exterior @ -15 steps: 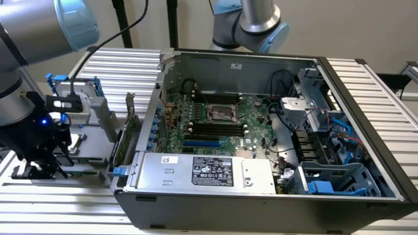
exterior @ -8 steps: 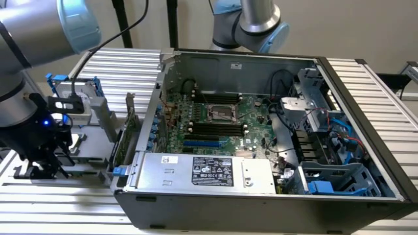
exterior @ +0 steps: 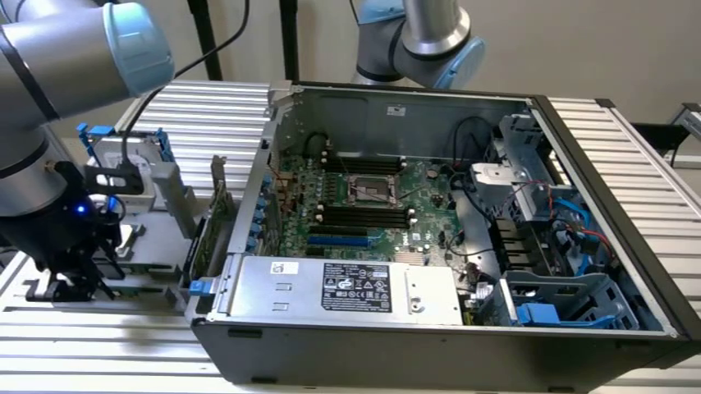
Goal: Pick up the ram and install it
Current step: 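Pick up the ram and move it above insertion slot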
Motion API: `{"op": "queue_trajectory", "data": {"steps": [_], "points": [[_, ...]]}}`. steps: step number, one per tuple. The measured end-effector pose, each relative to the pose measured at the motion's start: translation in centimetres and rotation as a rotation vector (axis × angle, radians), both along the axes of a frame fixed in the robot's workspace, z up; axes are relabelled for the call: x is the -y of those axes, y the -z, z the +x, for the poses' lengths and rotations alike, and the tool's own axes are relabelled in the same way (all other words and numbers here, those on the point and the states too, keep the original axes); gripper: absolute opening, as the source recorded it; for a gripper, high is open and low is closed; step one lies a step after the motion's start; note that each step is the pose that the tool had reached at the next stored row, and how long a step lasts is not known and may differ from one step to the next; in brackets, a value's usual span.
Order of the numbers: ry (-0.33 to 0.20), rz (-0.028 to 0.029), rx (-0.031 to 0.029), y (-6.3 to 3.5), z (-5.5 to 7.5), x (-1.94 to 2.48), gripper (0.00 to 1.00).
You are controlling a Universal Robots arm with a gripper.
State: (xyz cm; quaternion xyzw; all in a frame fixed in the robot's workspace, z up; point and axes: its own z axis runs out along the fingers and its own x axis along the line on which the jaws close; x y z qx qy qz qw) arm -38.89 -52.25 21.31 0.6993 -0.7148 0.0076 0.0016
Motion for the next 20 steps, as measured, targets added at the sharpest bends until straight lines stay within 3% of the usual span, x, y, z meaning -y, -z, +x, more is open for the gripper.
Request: {"op": "queue_trajectory", "data": {"steps": [7, 11, 16, 20], "points": [[-0.001, 0.0033, -0.0012, 0.76, 0.1, -0.16, 0.36], [-0.001, 0.0047, -0.005, 1.1, 0.1, -0.33, 0.36], [-0.001, 0.0046, -0.0149, 1.59, 0.1, -0.39, 0.36], [-0.001, 0.0046, -0.0167, 1.84, 0.2, -0.41, 0.36]]}}
